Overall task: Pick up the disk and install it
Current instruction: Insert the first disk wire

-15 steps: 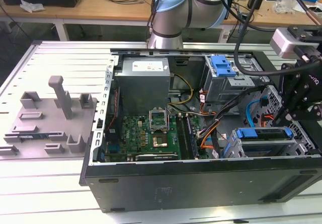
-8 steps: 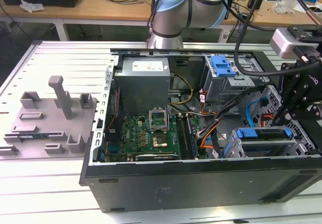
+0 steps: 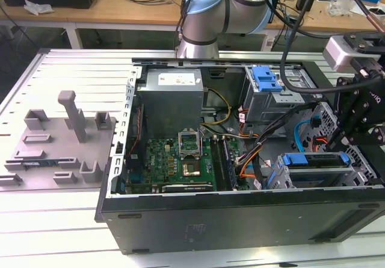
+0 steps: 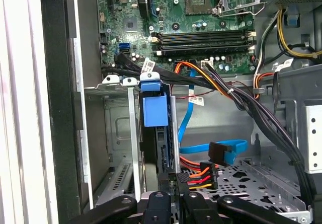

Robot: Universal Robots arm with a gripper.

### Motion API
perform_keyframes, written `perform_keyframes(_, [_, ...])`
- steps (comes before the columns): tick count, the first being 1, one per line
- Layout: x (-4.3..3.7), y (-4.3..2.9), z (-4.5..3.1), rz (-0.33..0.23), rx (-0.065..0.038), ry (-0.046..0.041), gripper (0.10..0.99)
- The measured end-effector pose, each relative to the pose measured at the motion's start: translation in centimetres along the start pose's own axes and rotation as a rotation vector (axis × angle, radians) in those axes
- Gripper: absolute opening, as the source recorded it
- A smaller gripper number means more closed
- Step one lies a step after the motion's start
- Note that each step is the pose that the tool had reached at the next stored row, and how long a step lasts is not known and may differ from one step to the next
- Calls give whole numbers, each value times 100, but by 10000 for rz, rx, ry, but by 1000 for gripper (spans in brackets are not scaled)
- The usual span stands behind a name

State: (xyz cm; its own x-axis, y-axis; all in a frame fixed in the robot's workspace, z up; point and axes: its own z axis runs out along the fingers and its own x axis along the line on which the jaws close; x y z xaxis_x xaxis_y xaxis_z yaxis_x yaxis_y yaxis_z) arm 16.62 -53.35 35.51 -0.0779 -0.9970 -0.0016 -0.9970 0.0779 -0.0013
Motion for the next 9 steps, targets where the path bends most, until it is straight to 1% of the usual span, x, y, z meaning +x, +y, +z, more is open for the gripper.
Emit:
perform_keyframes(2, [0, 0, 1, 5, 1, 3, 165])
perform_keyframes(5, [-17, 3, 0, 43, 5, 54, 165])
perform_keyframes(6, [-30, 13, 0, 47, 9, 60, 165])
perform_keyframes(7, [-34, 28, 0, 46, 34, 58, 165])
perform_keyframes(8, [-34, 39, 0, 44, 96, 54, 165])
perform_keyframes(9, [-33, 49, 0, 33, 244, 41, 165])
